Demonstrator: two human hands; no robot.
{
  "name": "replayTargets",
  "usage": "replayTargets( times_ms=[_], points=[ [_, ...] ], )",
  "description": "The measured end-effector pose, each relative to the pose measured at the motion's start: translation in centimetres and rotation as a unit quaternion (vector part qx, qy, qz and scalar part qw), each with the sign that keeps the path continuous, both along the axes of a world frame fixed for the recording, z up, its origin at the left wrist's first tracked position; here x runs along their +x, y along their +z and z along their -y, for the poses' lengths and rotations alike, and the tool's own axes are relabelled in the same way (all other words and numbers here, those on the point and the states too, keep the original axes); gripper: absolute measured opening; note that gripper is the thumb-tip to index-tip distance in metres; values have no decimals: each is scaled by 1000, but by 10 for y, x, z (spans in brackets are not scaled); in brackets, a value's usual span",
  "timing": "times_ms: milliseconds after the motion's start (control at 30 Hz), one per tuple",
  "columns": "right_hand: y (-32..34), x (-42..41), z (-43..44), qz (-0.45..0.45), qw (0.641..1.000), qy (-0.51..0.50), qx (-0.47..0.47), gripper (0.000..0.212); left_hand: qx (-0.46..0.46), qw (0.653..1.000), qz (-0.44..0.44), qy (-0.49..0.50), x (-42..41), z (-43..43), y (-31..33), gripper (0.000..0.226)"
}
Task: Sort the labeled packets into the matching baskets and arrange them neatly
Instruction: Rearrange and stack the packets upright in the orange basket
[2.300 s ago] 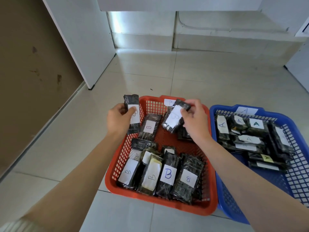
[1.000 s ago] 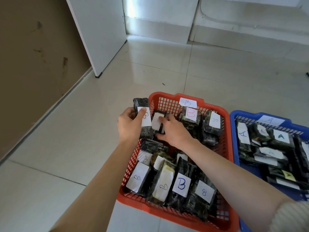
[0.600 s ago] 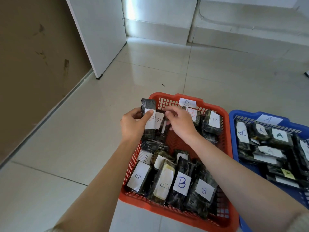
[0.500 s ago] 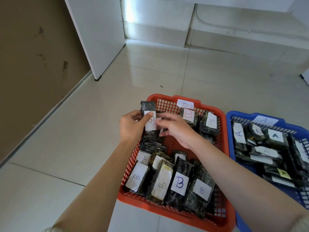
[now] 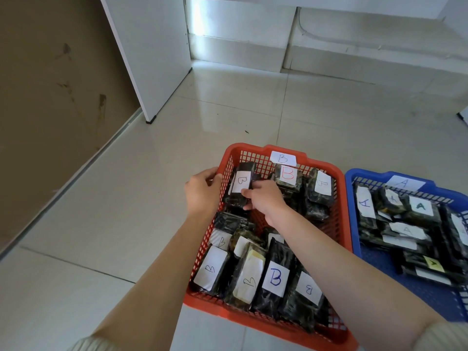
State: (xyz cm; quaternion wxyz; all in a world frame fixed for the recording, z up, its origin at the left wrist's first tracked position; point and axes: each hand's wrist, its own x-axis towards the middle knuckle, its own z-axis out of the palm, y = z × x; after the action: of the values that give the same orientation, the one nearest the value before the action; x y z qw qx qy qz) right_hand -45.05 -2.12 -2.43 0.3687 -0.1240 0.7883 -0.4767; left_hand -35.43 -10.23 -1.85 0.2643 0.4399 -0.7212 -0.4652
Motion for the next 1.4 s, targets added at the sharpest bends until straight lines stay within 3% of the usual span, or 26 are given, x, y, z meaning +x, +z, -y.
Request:
replayTargets(
  times_ms=[200,333,433,500,633,733,800,900,1000,1167,1300,1400],
  points=[
    [-5,-3,20,1,996,-88,20,28,-9,1000,-4,0,1,1,-3,33],
    [-3,3,15,-134,989,-46,43,33,5,1000,3,-8,0,3,0,32],
    [9,11,-8,-162,977,125,66,37,-2,998,40,-42,7,9,3,29],
    [14,16,-22,-157,937,272,154,39,-109,988,87,-63,19,9,1,25],
    [19,20,-23,-166,916,311,194,43,-308,936,105,-135,51,-2,2,11],
    [26,20,-19,-165,910,320,207,49,-395,880,136,-226,70,-7,6,10],
    [28,18,-20,-131,920,310,200,46,-388,852,192,-294,76,-8,13,17],
    [32,14,-27,-99,939,284,165,24,-336,827,268,-363,79,-6,24,29],
    [40,10,-42,-77,962,232,117,22,-312,793,332,-405,81,-6,30,46],
    [46,1,-68,-99,975,179,88,34,-373,680,415,-475,82,-18,32,68],
    [45,-4,-83,-125,980,129,81,46,-342,671,461,-469,79,-25,30,77],
    [44,-7,-91,-141,981,112,69,44,-286,674,493,-471,75,-29,35,76]
  ],
)
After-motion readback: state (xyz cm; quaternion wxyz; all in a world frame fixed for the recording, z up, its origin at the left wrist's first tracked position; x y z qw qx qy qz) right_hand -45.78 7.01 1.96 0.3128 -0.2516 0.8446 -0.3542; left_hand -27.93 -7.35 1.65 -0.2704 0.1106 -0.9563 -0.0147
